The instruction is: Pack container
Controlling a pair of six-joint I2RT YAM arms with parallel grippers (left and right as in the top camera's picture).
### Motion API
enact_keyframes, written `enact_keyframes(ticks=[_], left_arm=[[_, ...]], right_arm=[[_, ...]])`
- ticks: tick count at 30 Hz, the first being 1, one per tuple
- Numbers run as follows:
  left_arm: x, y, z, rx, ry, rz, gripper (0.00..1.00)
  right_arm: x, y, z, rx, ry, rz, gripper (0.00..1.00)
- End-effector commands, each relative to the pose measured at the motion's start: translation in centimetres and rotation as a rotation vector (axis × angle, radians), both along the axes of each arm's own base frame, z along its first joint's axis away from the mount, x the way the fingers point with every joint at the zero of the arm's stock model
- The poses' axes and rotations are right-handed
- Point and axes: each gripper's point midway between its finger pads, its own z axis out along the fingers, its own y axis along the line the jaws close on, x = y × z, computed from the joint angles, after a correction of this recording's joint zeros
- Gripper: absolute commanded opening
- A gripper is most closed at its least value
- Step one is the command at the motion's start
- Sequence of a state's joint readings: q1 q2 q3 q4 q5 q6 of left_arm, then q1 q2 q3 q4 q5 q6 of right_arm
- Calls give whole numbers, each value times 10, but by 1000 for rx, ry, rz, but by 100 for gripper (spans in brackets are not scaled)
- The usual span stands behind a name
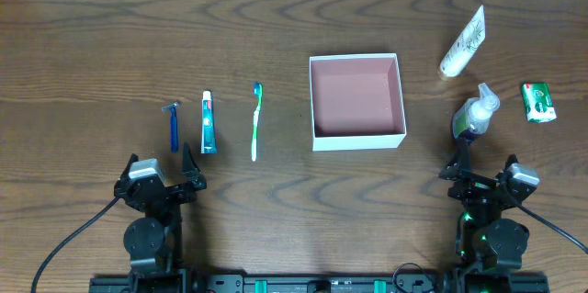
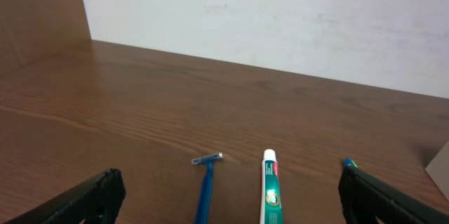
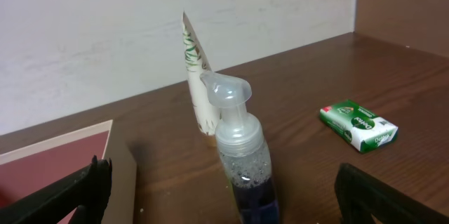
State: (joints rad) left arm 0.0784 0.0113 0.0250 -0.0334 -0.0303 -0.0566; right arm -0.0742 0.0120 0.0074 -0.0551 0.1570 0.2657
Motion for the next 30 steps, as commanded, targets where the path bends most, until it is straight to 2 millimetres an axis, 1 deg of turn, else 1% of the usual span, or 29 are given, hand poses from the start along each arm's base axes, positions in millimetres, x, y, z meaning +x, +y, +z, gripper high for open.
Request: enact_keyframes(ticks=[1, 5, 7, 12, 15, 18, 20, 22, 25, 27, 29, 30], left_arm=[[-1, 3, -19, -15, 56, 20, 98], [-2, 7, -18, 32, 59, 33, 98], [0, 7, -10, 29, 26, 34, 98], [1, 6, 41, 14, -183, 33, 98], [-2, 4, 60, 16, -216, 26, 98], [-2, -4, 79, 16, -212, -24, 98], [0, -13, 88, 10, -152, -79, 98], [3, -21, 92, -3, -72, -123, 98], [14, -34, 96, -43, 112, -203, 98], [22, -42, 95, -80, 245, -250, 98], [27, -45, 86, -121, 403, -266, 98], [29, -45, 77, -145, 513, -261, 98]], right_arm=[[0, 3, -1, -16, 4, 10, 99], [0, 3, -1, -16, 4, 10, 99], [0, 3, -1, -16, 4, 10, 99], [0, 3, -1, -16, 4, 10, 99], [0, 3, -1, -16, 4, 10, 99], [0, 3, -1, -16, 4, 10, 99], [0, 3, -1, -16, 4, 10, 99], [0, 3, -1, -16, 4, 10, 99], [0, 3, -1, -16, 4, 10, 99], [0, 3, -1, -16, 4, 10, 99], [0, 3, -1, -16, 4, 10, 99], [0, 3, -1, -16, 4, 10, 99]])
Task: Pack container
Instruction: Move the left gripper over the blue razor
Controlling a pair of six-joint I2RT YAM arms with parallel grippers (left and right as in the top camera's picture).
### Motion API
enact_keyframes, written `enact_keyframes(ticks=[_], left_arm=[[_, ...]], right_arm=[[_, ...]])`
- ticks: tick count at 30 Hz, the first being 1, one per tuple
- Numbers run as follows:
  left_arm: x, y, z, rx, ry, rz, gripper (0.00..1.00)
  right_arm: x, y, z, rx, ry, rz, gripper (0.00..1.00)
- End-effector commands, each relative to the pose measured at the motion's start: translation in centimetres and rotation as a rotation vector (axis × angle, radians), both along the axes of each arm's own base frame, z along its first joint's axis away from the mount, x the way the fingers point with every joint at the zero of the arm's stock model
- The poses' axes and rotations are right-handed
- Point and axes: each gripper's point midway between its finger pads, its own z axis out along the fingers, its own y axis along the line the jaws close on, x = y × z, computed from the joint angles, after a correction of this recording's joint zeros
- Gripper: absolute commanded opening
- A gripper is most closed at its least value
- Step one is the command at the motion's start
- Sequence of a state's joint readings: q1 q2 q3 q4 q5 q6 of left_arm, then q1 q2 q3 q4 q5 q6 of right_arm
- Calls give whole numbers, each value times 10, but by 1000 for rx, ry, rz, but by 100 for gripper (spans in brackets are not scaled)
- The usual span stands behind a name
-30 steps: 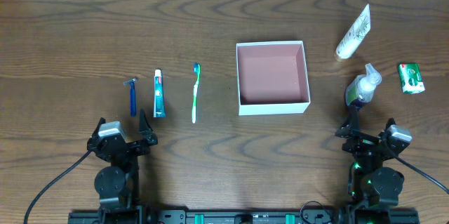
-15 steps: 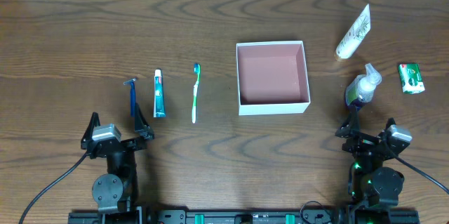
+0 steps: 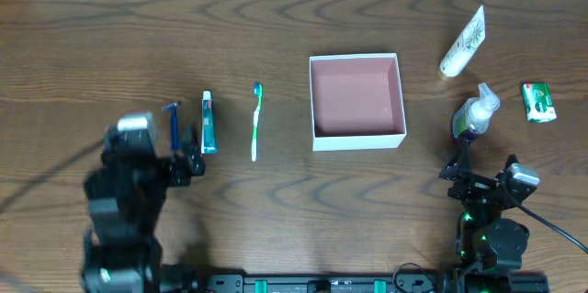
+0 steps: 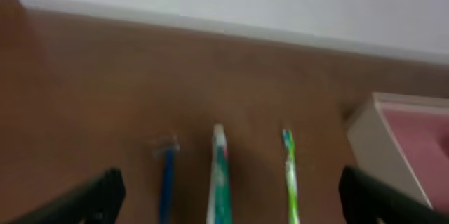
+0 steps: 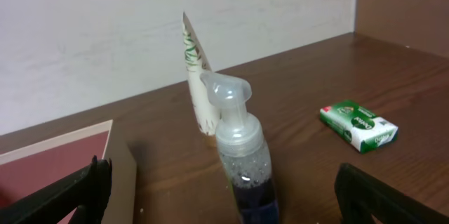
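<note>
The container is a white box with a pink inside [image 3: 358, 140], open at mid table and also at the right edge of the left wrist view [image 4: 410, 136]. A blue razor [image 3: 173, 128], a green-white toothpaste tube [image 3: 208, 123] and a green toothbrush [image 3: 256, 120] lie side by side to its left. My left gripper [image 3: 170, 160] hovers open at their near ends, blurred; razor [image 4: 167, 178], toothpaste [image 4: 219, 171] and toothbrush [image 4: 290, 175] show between its fingers. My right gripper [image 3: 482, 172] stands open just short of a clear pump bottle [image 5: 238, 147].
A white cream tube [image 3: 462, 43] lies at the back right, seen behind the bottle [image 5: 196, 76]. A green soap packet [image 3: 538, 102] lies at the far right [image 5: 359, 126]. The pump bottle [image 3: 475, 114] stands upright close to the box's right side.
My left arm has come up off its rest spot and moved forward toward the razor and toothpaste, its view now looking down on them. The right arm and all objects are unmoved.
</note>
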State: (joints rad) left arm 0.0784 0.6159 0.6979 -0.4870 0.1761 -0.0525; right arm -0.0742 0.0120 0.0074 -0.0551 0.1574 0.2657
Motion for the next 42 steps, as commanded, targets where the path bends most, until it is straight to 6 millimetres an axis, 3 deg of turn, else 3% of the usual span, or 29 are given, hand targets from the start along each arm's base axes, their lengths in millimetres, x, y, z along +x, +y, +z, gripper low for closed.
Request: enact_keyframes(ticks=[1, 3, 8, 14, 21, 29, 34, 39, 42], left_arm=[[11, -11, -7, -65, 228, -54, 98], [17, -10, -19, -82, 384, -51, 98], [40, -2, -51, -40, 563, -61, 98], [43, 42, -99, -83, 731, 78, 98], [40, 89, -130, -157, 804, 213, 98], [49, 76, -150, -186, 842, 134, 98], [43, 83, -173, -82, 940, 169, 98], [38, 85, -196, -85, 1016, 177, 98], [38, 91, -200, -57, 1034, 195, 98]], right_arm=[[0, 3, -1, -16, 4, 10, 99], [0, 3, -1, -16, 4, 10, 99], [0, 3, -1, -16, 4, 10, 99], [0, 3, -1, -16, 4, 10, 99], [0, 3, -1, -16, 4, 10, 99], [0, 3, -1, -16, 4, 10, 99], [0, 3, -1, -16, 4, 10, 99], [0, 3, -1, -16, 4, 10, 99], [0, 3, -1, -16, 4, 10, 99]])
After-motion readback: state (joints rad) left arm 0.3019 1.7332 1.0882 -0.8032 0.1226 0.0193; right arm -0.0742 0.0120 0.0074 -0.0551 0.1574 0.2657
